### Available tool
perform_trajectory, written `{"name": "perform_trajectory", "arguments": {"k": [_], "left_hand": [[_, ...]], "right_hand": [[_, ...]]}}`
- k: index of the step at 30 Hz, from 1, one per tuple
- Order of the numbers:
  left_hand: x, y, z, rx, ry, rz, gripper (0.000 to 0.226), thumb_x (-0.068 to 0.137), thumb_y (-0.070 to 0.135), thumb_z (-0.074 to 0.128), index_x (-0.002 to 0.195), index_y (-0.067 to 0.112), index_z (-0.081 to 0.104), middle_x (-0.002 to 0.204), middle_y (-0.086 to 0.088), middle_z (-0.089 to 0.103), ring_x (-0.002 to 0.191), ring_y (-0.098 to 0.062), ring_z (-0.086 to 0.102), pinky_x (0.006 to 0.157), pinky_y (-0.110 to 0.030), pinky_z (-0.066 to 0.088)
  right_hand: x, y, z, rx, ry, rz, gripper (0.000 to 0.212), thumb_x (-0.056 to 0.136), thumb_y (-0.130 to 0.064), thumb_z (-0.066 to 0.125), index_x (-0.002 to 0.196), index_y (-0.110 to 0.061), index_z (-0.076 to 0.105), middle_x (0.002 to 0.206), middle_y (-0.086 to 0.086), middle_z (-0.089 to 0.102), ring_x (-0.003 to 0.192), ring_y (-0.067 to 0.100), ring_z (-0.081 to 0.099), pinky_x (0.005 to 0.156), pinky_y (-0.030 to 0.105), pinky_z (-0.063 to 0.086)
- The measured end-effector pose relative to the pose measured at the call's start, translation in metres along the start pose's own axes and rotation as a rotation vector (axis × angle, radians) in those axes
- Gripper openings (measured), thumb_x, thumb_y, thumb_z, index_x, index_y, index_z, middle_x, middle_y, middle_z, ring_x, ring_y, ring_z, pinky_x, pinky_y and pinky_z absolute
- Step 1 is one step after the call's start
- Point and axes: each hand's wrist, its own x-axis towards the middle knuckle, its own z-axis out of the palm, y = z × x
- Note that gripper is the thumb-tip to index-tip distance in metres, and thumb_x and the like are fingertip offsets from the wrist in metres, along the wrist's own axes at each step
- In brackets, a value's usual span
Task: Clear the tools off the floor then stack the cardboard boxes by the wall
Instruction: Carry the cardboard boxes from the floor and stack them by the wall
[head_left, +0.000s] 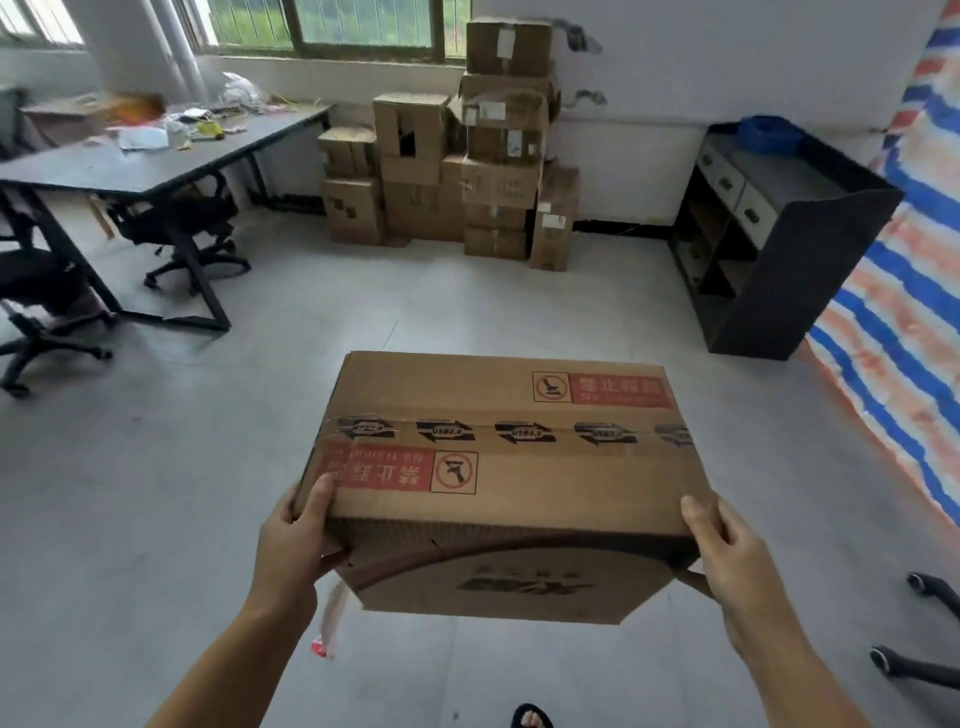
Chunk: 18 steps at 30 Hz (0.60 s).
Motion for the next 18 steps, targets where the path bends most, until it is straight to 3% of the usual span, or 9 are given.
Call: {"name": "perform_trajectory", "arguments": {"k": [6, 9, 12, 18], "left_hand": [[0.086, 0.028, 0.054, -0.062, 0.111, 0.003, 0.034, 0.097, 0.029, 0.049, 0.127, 0.013, 0.050, 0.100, 0.002, 0.057, 0.090, -0.016, 0.054, 0.077, -0.046, 0.052], [0.132, 0.041, 0.069, -0.072, 0.172, -0.013, 0.037, 0.097, 0.029, 0.048, 0.129, 0.012, 0.050, 0.109, -0.004, 0.056, 0.097, -0.021, 0.053, 0.081, -0.049, 0.052], [0.188, 0.052, 0.079, -0.082, 0.210, -0.006, 0.035, 0.097, 0.030, 0.047, 0.128, 0.013, 0.049, 0.104, -0.001, 0.056, 0.094, -0.019, 0.053, 0.081, -0.048, 0.051], [0.334, 0.092, 0.091, -0.103, 0.221, 0.013, 0.030, 0.097, 0.029, 0.048, 0.123, 0.015, 0.051, 0.097, 0.004, 0.056, 0.086, -0.013, 0.053, 0.080, -0.046, 0.051]], "right_hand": [[0.126, -0.051, 0.053, -0.059, -0.118, -0.057, 0.034, 0.095, -0.035, 0.049, 0.127, -0.024, 0.051, 0.104, -0.004, 0.059, 0.094, 0.016, 0.057, 0.085, 0.045, 0.054], [0.180, -0.073, 0.090, -0.092, -0.170, -0.069, 0.034, 0.094, -0.037, 0.049, 0.124, -0.022, 0.053, 0.104, -0.003, 0.059, 0.097, 0.019, 0.057, 0.085, 0.047, 0.054], [0.231, -0.090, 0.136, -0.091, -0.213, -0.081, 0.027, 0.095, -0.034, 0.049, 0.119, -0.022, 0.055, 0.104, -0.001, 0.060, 0.092, 0.015, 0.057, 0.079, 0.043, 0.055], [0.330, -0.126, 0.251, -0.089, -0.225, -0.097, 0.039, 0.096, -0.034, 0.047, 0.130, -0.015, 0.050, 0.104, 0.000, 0.058, 0.091, 0.014, 0.056, 0.075, 0.040, 0.055]]}}
